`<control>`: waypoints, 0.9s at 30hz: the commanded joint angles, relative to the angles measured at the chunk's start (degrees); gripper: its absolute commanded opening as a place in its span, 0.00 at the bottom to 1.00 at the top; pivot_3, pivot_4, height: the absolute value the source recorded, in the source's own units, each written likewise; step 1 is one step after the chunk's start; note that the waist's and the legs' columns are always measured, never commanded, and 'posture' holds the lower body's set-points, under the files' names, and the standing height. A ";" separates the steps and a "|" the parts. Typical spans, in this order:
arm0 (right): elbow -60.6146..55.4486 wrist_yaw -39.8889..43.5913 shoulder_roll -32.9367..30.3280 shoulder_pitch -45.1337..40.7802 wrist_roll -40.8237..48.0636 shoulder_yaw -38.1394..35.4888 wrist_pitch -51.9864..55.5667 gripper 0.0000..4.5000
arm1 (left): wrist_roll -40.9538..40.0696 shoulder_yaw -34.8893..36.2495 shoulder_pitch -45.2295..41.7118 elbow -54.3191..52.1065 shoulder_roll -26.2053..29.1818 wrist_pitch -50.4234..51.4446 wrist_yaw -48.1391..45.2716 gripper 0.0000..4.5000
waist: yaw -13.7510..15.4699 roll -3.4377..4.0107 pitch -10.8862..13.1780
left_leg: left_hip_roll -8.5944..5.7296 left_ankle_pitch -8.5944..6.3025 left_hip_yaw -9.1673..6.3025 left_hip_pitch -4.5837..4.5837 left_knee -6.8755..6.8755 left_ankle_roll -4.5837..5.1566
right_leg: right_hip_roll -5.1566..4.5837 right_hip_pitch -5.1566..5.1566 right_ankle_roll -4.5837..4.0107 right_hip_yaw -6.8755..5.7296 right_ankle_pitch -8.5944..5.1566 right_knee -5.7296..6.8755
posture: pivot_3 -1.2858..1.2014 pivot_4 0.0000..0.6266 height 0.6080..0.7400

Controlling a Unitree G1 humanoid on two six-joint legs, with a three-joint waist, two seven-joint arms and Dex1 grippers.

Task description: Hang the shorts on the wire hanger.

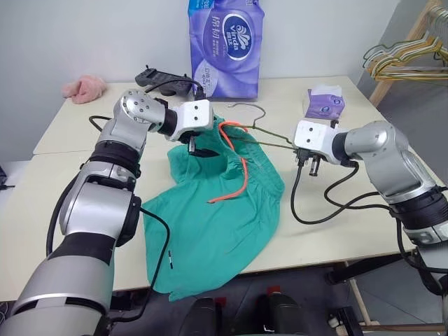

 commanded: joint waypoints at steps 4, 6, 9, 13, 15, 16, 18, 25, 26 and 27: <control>-3.02 -0.86 1.44 -3.40 -2.43 -1.07 -8.67 0.00 | 0.50 -0.04 -2.34 0.21 -1.59 -1.14 1.02 0.53 | 0.00 0.01 -0.04 | -0.01 0.06 0.00 0.00 0.00 -0.11 | 0.00 0.00 0.00 0.00 0.00 0.02 | 0.54 0.05 1.00; -2.84 -0.95 1.89 -3.45 -2.97 -1.41 -9.21 0.00 | 0.52 0.03 -2.39 0.39 -1.71 -1.19 1.02 0.42 | 0.00 0.01 -0.06 | -0.01 0.08 0.01 0.02 0.00 -0.14 | 0.00 0.00 0.00 0.01 0.00 0.05 | 0.54 0.05 1.00; -3.63 -0.78 2.77 -3.72 -3.26 -1.98 -8.92 0.00 | 0.46 0.15 -2.46 0.65 -2.01 -1.24 1.40 0.22 | -0.01 0.00 -0.08 | -0.02 0.10 0.01 0.02 0.01 -0.18 | -0.01 0.00 -0.01 0.00 0.01 0.09 | 0.54 0.05 1.00; -4.61 -0.48 3.51 -4.17 -3.26 -2.49 -8.20 0.00 | 0.50 0.25 -2.59 0.90 -2.14 -1.27 1.61 0.00 | -0.03 0.01 -0.16 | -0.03 0.12 0.01 0.02 0.02 -0.21 | -0.02 -0.02 -0.01 0.01 0.01 0.30 | 0.54 0.05 1.00; -4.72 -0.24 3.71 -4.47 -3.27 -2.67 -7.99 0.00 | 0.55 0.36 -2.65 1.01 -2.22 -1.23 1.73 0.00 | -0.04 0.01 -0.21 | -0.04 0.12 0.01 0.03 0.05 -0.22 | -0.03 -0.04 -0.01 0.01 0.00 0.46 | 0.54 0.05 1.00; -4.67 -0.14 3.74 -4.56 -3.34 -2.71 -8.04 0.00 | 0.55 0.36 -2.63 1.03 -2.20 -1.30 1.66 0.00 | -0.05 0.01 -0.22 | -0.04 0.12 0.01 0.03 0.05 -0.22 | -0.03 -0.04 -0.01 0.01 0.00 0.46 | 0.54 0.05 1.00; -4.42 0.07 3.82 -4.63 -3.32 -2.83 -7.93 0.00 | 0.61 0.39 -2.63 1.07 -2.25 -1.46 2.13 0.00 | -0.08 0.00 -0.23 | -0.04 0.12 0.01 0.03 0.05 -0.22 | -0.03 -0.04 -0.01 0.01 0.00 0.48 | 0.54 0.05 1.00; -3.69 0.39 3.94 -4.77 -3.35 -2.97 -7.67 0.00 | -0.24 1.25 -3.08 1.22 -2.56 -2.17 3.80 0.23 | -0.09 0.00 -0.23 | -0.05 0.12 0.02 0.03 0.05 -0.22 | -0.04 -0.07 -0.01 0.03 0.00 0.51 | 0.54 0.06 1.00; -3.57 0.39 3.94 -4.81 -3.40 -2.96 -7.73 0.00 | -0.06 1.43 -3.45 1.44 -2.61 -2.07 5.27 0.30 | -0.09 0.00 -0.23 | -0.04 0.12 0.02 0.03 0.05 -0.22 | -0.04 -0.07 -0.01 0.03 0.00 0.52 | 0.54 0.06 1.00; -3.45 0.40 3.95 -4.83 -3.40 -2.96 -7.73 0.00 | 0.05 1.58 -3.93 1.71 -2.72 -1.72 6.34 0.37 | -0.09 0.00 -0.23 | -0.05 0.12 0.02 0.03 0.06 -0.22 | -0.04 -0.07 -0.01 0.03 0.00 0.52 | 0.54 0.06 1.00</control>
